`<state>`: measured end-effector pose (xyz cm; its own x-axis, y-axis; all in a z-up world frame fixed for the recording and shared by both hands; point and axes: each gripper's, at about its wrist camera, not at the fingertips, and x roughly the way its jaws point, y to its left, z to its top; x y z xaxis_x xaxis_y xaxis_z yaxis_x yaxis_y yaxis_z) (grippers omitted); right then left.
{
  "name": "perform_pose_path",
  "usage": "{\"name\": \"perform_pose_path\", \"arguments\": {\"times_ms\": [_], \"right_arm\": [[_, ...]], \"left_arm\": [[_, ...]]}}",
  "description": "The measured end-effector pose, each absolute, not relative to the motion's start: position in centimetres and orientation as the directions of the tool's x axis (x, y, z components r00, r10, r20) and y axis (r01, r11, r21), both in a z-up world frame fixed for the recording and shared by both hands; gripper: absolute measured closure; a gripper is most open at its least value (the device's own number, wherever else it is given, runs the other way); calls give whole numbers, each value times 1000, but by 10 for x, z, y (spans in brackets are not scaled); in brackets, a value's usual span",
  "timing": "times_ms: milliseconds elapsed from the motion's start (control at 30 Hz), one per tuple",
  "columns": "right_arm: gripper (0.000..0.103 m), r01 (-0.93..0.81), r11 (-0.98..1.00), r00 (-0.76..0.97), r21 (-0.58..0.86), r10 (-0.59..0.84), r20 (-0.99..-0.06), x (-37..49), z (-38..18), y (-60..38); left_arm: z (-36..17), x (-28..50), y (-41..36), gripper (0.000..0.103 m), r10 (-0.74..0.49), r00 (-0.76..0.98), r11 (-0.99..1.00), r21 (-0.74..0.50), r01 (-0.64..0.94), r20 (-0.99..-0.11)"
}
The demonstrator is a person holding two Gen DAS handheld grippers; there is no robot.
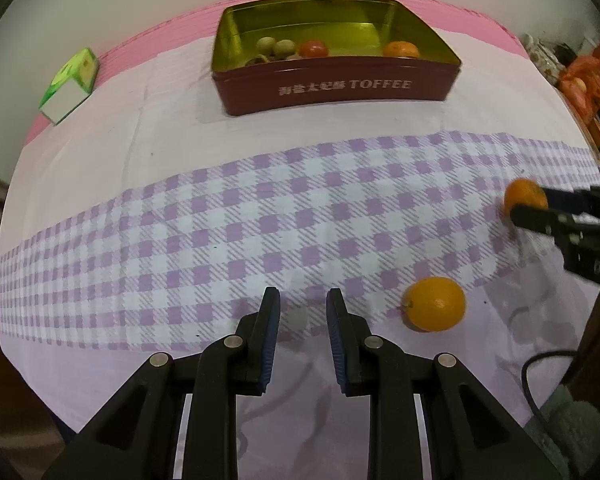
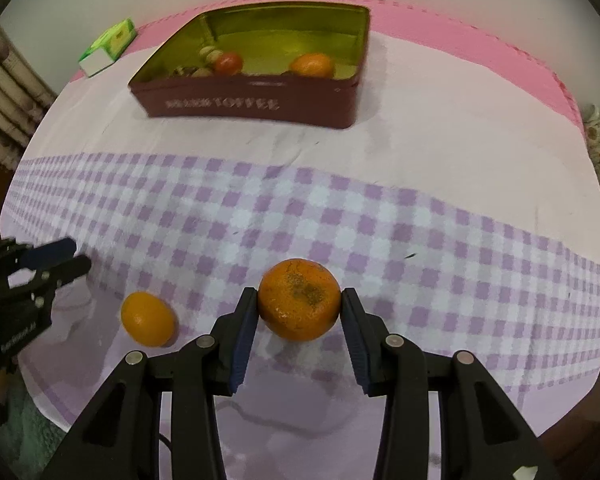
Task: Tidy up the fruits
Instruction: 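Grasp the larger orange with the right gripper while the left grasps the smaller orange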
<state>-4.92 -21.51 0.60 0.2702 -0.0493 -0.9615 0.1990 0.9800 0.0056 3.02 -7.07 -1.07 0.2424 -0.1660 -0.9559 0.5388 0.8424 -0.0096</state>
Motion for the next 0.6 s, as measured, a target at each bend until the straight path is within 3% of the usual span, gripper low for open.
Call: {"name": "perform_pose_path", "arguments": {"times_ms": [600], "right_arm": [[64, 258, 966, 263, 26, -44, -964, -57, 1, -234]], "left_arm": [[0, 8, -111, 78, -208, 150, 801, -80, 593, -967]]}}
